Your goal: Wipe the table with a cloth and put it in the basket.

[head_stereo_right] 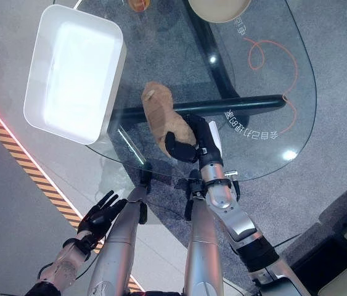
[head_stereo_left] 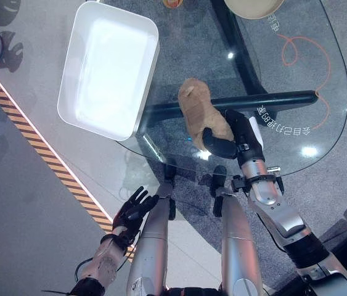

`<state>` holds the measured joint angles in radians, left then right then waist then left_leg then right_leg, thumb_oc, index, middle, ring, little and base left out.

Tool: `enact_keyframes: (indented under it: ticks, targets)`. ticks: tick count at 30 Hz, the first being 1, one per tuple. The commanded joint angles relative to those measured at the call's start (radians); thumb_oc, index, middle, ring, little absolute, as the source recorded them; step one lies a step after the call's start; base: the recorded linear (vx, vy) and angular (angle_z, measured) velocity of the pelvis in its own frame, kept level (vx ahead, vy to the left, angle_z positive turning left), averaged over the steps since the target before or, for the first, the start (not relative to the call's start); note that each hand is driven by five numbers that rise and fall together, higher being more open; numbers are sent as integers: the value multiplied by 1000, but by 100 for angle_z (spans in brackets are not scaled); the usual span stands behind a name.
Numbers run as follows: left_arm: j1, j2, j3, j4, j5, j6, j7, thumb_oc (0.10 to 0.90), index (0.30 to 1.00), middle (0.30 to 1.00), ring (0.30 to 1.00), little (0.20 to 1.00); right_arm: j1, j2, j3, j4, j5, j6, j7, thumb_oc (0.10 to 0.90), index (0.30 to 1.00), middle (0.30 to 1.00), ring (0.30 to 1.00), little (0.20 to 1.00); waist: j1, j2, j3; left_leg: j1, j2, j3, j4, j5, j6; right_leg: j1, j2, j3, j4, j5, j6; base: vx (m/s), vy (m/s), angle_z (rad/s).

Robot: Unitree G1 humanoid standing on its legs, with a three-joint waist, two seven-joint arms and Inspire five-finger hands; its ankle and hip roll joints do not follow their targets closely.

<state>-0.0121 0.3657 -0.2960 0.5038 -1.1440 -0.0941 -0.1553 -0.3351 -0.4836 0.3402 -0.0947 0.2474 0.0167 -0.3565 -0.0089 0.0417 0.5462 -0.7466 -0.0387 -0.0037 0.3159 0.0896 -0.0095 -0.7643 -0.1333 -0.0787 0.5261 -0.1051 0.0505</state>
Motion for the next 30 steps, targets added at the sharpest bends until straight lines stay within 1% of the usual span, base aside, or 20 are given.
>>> enact_keyframes:
  ticks: [1,3,7,9,12,13,14,16,20,23,26,28,30]
  targets:
    - [88,-45,-7,-227,-119,-5,-215,800,900,900,900,900,-20,-14,-55,-255,2,-202,27,100,300,300,300,200,-1,2,-26,71,-30,126,103,-168,68,53,88,-28,-138,112,-19,0,0,0]
    - [95,-45,0,-258,-131,-8,-270,800,900,900,900,900,4,-12,-69,-258,10,-224,26,100,300,300,300,200,-2,-2,-26,82,-30,126,102,-169,70,67,89,-29,-141,111,-20,4,-20,1]
    - [94,-39,4,-305,-139,-16,-310,800,900,900,900,900,33,-16,-91,-267,27,-242,26,100,300,300,300,200,-7,-7,-26,90,-30,128,106,-173,72,78,92,-26,-139,107,-22,3,-2,-1]
    - [87,-26,7,-345,-148,-13,-343,800,900,900,900,900,59,-31,-106,-278,49,-263,48,100,300,300,300,200,-13,-12,-26,94,-28,131,112,-176,74,84,95,-20,-135,105,-22,20,-11,-7]
    - [82,-23,12,-373,-186,-5,-389,800,900,900,900,900,78,-37,-114,-288,65,-279,80,100,300,300,300,200,-19,-15,-26,97,-26,136,116,-177,75,87,98,-15,-134,105,-23,14,-7,-4]
    - [80,-24,13,-410,-232,7,-427,800,900,900,900,900,92,-40,-118,-297,69,-288,94,100,300,300,300,200,-22,-18,-26,99,-25,138,119,-178,76,91,100,-12,-135,105,-23,17,-15,-6]
    - [79,-24,13,-416,-246,11,-439,800,900,900,900,900,95,-41,-119,-298,69,-290,97,100,300,300,300,200,-23,-19,-26,100,-24,139,119,-178,76,92,100,-11,-135,106,-23,19,-19,-8]
    - [81,-33,20,-448,-312,32,-498,800,900,900,900,900,117,-44,-124,-301,59,-300,108,100,300,300,300,200,-28,-24,-26,95,-22,143,126,-180,77,89,104,-7,-133,107,-23,9,-23,-6]
    - [83,-39,25,-472,-373,55,-535,800,900,900,900,900,145,-49,-124,-296,55,-310,118,100,300,300,300,200,-33,-35,-26,87,-18,148,131,-181,77,87,108,-3,-138,113,-24,-2,-33,-4]
    - [92,-40,38,-489,-413,76,-561,800,900,900,900,900,170,-62,-126,-296,80,-323,142,100,300,300,300,200,-37,-39,-26,83,-15,152,133,-181,77,82,111,2,-139,116,-23,-2,-24,-7]
    - [92,-40,44,-497,-426,77,-575,800,900,900,900,900,178,-67,-126,-294,93,-327,162,100,300,300,300,200,-39,-41,-26,80,-14,154,133,-180,78,81,111,3,-143,119,-22,-6,-15,-4]
    - [82,-35,51,-508,-460,78,-597,800,900,900,900,900,175,-73,-115,-292,87,-334,198,100,300,300,300,200,-42,-44,-26,73,-15,157,137,-179,77,76,112,6,-145,122,-23,-13,-18,-6]
    - [66,-33,53,-510,-470,77,-594,800,900,900,900,900,166,-75,-107,-294,80,-331,213,100,300,300,300,200,-44,-47,-26,69,-14,157,140,-178,76,73,113,8,-143,123,-22,-6,-9,-4]
